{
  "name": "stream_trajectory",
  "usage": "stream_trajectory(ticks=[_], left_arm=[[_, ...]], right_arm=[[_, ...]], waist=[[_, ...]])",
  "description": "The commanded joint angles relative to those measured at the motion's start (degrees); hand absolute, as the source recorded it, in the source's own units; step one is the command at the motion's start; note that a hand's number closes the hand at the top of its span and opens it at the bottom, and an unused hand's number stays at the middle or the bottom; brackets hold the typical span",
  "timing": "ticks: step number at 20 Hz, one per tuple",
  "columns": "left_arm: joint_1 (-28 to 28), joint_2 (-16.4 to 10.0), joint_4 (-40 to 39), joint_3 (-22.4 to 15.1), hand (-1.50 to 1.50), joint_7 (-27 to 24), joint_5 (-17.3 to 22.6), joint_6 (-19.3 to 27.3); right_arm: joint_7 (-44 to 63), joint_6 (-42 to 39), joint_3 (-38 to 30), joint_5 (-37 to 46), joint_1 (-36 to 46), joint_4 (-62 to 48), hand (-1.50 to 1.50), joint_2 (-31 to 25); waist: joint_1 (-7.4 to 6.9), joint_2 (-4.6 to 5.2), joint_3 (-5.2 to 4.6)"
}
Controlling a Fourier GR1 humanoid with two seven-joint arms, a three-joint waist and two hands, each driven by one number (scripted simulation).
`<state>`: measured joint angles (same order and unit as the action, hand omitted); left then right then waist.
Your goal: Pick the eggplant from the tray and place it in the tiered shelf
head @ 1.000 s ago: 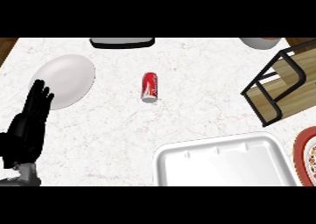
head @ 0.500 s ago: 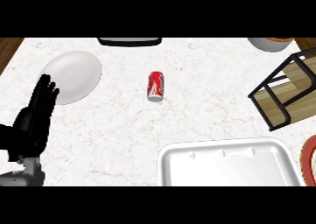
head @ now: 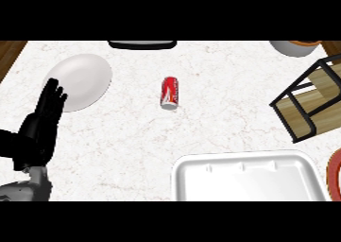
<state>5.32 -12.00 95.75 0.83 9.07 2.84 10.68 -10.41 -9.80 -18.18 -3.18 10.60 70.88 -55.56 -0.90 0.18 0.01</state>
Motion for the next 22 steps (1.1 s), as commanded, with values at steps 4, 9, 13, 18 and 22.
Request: stream_trajectory(ticks=[4, 9, 13, 18, 22], left_arm=[[0.5, 1.9, 1.2, -0.6, 0.0, 1.2, -1.8, 1.1], [-0.1, 1.0, 3.1, 0.2, 0.0, 2.4, -1.1, -0.4], [1.1, -0.3, -1.6, 2.4, 0.0, -0.6, 0.0, -2.6], [-1.9, 5.3, -0.7, -2.2, 0.0, -3.7, -4.4, 1.0], [-0.9, 1.2, 2.1, 2.2, 0.0, 0.0, -0.7, -2.6]], right_arm=[[-2.8, 2.4, 4.7, 6.6, 14.6, -12.0, 1.5, 5.2], [-8.9, 8.0, 8.4, 14.5, 18.5, -21.0, 1.5, 9.4], [-8.3, 5.1, 4.2, 9.8, 23.7, -31.1, 1.5, 11.4], [-9.6, -0.3, 5.4, 12.7, 30.9, -39.7, -1.5, 9.2], [-12.1, -3.9, 3.8, 12.2, 33.8, -43.3, -1.5, 7.4]], waist=[[0.07, -0.05, 0.01], [-0.13, -0.02, 0.03], [-0.25, 0.17, 0.04], [-0.34, 0.17, 0.04], [-0.29, 0.1, 0.04]])
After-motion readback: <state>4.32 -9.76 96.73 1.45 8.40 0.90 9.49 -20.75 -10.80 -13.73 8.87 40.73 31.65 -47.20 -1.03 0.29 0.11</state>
